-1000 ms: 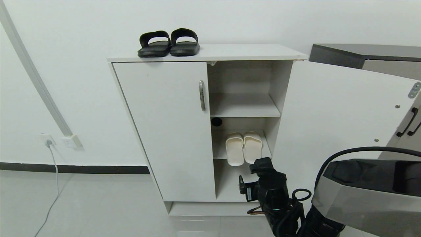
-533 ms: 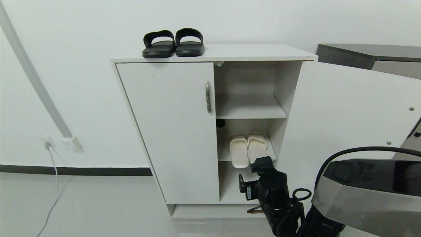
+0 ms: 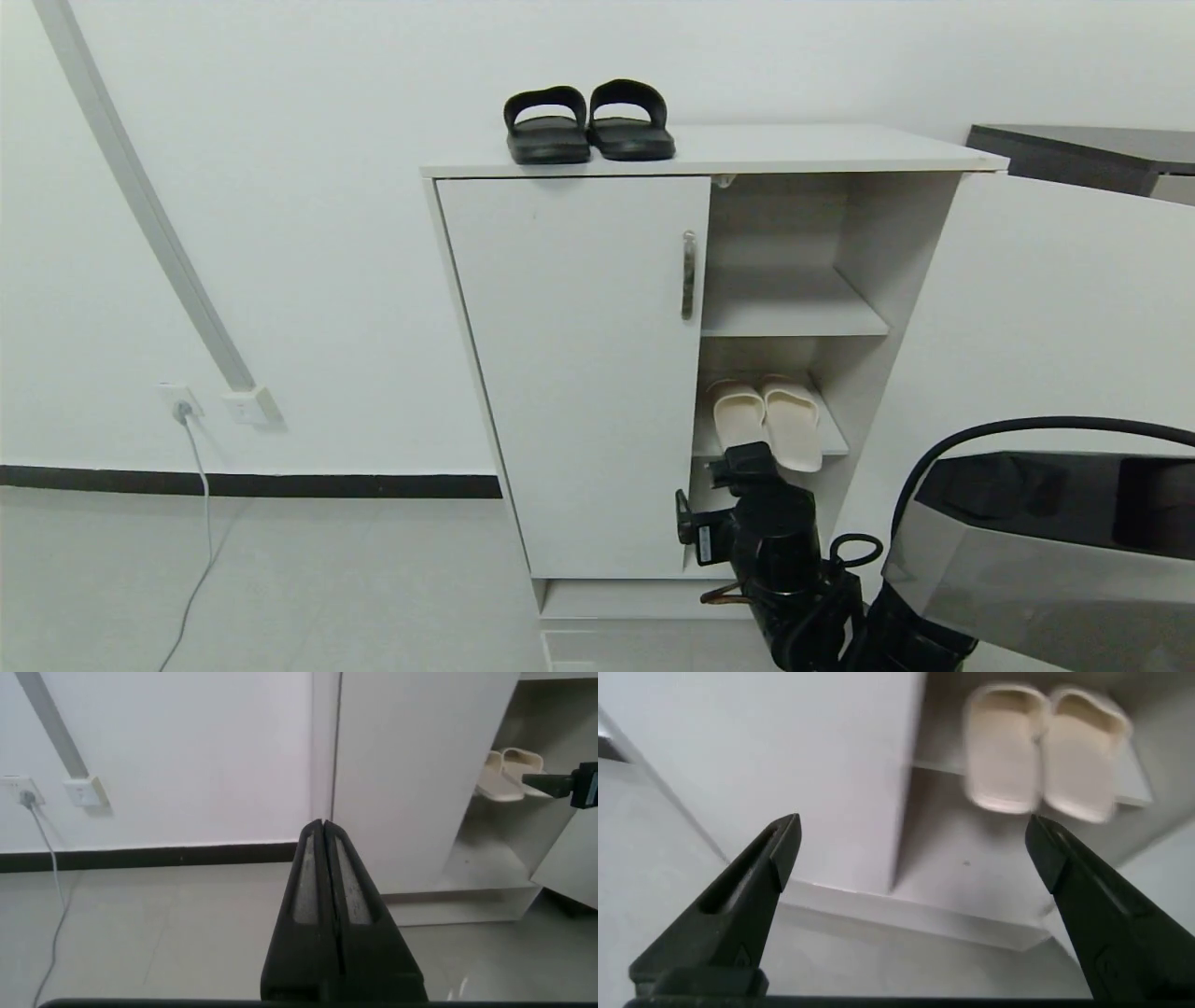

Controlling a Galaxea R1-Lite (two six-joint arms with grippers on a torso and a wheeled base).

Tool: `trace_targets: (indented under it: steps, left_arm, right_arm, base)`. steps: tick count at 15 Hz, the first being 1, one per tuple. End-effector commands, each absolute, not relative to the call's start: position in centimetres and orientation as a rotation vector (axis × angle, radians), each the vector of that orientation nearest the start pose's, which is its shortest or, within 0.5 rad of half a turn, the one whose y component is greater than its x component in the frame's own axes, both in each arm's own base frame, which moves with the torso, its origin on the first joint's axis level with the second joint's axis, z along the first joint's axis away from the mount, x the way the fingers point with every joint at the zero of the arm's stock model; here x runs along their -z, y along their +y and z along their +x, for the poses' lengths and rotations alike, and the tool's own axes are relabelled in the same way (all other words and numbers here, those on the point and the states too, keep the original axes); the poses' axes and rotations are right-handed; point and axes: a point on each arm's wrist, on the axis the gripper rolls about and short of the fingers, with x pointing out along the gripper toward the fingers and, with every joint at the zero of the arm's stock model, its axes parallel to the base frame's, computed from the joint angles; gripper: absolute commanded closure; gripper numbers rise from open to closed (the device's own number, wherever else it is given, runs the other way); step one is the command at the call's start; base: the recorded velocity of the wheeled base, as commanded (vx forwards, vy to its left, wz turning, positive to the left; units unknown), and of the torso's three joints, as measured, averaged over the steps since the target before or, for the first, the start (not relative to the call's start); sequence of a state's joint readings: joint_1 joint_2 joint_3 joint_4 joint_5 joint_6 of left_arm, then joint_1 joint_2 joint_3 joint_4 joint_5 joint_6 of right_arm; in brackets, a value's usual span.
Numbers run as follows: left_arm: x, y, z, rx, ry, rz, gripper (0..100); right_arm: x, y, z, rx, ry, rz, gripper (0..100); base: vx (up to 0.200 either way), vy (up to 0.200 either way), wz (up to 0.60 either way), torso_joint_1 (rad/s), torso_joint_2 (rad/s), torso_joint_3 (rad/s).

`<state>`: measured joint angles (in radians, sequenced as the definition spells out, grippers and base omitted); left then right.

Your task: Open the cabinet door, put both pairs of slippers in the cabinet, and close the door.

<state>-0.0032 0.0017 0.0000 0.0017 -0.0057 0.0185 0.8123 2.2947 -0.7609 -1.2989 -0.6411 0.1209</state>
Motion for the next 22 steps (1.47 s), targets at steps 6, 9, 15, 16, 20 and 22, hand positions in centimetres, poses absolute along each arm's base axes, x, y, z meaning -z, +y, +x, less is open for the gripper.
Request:
trace_targets:
  steps: [6, 9, 15, 16, 20, 22]
  left_arm:
    - [-7.54, 0.0, -2.27, 0.008, 0.003, 0.018, 100]
    - [-7.54, 0.0, -2.27, 0.006, 0.003, 0.018, 100]
    - [-7.54, 0.0, -2.27, 0.008, 0.003, 0.018, 100]
    - [-7.54, 0.0, -2.27, 0.008, 0.003, 0.018, 100]
    - [-7.54, 0.0, -2.27, 0.008, 0.003, 0.018, 100]
    - [-7.54, 0.0, -2.27, 0.008, 0.003, 0.02, 100]
  right_arm:
    - [-2.98, 26.36, 26.8, -0.159, 0.179, -0.032, 0]
    - [-3.23, 26.33, 26.85, -0.159, 0.158, -0.013, 0]
    - [-3.22, 26.06, 26.73, -0.169, 0.137, -0.032, 0]
    - [-3.19, 26.05, 26.79, -0.169, 0.138, -0.032, 0]
    - [-3.16, 26.11, 26.77, -0.172, 0.138, -0.032, 0]
    - [-3.1, 26.16, 26.82, -0.172, 0.138, -0.032, 0]
  base:
    - [0.0, 0.167, 0.0, 0.002, 0.0, 0.002]
    - [0.0, 0.0, 0.0, 0.0, 0.0, 0.0]
    - [0.0, 0.0, 0.0, 0.0, 0.0, 0.0]
    - [0.0, 0.0, 0.0, 0.0, 0.0, 0.0]
    - [0.0, 0.0, 0.0, 0.0, 0.0, 0.0]
    - [0.0, 0.0, 0.0, 0.0, 0.0, 0.0]
